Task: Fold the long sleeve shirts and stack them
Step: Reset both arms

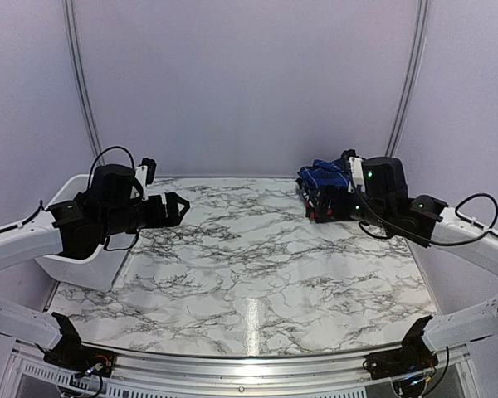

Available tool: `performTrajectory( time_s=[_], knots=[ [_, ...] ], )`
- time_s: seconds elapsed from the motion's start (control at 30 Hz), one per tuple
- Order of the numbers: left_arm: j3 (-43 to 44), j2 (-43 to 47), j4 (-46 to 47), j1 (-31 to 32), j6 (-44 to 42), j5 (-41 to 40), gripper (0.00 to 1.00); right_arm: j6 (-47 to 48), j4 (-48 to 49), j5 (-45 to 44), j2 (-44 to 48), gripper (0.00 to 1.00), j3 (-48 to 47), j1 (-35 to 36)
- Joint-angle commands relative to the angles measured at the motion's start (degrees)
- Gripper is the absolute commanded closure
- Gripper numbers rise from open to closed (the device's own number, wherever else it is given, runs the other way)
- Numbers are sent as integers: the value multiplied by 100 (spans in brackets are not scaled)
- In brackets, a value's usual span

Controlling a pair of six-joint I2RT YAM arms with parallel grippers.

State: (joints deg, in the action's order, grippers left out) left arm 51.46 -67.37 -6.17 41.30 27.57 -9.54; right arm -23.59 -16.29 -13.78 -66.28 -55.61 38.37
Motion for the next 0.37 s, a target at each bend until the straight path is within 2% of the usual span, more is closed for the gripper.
performTrajectory(
  time_s=[0.0,0.33],
  knots=[
    [-13,110,143,5,-128,-92,1,17,43,36,124,2,-202,12],
    [13,135,143,3,-186,-87,1,-106,-103,-143,148,1,-248,0]
  ],
)
